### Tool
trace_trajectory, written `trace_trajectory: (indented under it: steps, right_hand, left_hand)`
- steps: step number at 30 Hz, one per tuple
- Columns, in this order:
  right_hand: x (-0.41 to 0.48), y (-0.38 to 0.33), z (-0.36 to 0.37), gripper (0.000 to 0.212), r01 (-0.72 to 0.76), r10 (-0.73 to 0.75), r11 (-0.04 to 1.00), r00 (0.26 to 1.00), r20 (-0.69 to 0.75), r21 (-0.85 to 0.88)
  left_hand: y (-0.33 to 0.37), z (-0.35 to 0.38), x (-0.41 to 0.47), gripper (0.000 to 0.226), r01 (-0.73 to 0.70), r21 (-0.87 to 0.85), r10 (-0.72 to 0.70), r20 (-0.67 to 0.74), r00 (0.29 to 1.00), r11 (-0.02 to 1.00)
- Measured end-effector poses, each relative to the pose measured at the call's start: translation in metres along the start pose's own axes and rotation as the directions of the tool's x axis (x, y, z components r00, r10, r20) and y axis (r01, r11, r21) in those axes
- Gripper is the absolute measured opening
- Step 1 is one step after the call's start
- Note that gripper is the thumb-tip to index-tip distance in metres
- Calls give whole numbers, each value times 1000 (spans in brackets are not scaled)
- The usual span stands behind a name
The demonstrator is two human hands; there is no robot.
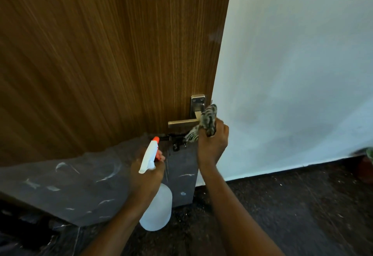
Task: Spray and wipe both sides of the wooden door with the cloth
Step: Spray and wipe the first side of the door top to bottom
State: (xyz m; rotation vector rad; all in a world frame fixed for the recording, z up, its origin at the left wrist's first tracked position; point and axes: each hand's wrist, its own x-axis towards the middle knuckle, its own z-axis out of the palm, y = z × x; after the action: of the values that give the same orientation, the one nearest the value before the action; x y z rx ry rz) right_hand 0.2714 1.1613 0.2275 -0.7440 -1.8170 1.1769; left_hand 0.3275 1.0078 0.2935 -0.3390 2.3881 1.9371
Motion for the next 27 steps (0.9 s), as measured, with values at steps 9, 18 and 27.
trace_trajectory:
  steps: [9, 18, 27]
  right_hand:
    - [-60, -20, 40, 48, 191, -180, 981, 915, 360, 4]
    - [37, -23, -26, 40, 440, -340, 835, 885, 319, -330]
    - [-8, -44, 13, 53, 687, -429, 481, 726, 538, -545]
  left_hand:
    - [-7, -14, 10, 53, -11, 130, 19, -61, 998, 992]
    - [-5, -20, 5, 46, 9, 28, -8, -22, 1000, 1000]
    - [1, -21, 5, 47, 4, 50, -3, -29, 1000, 999]
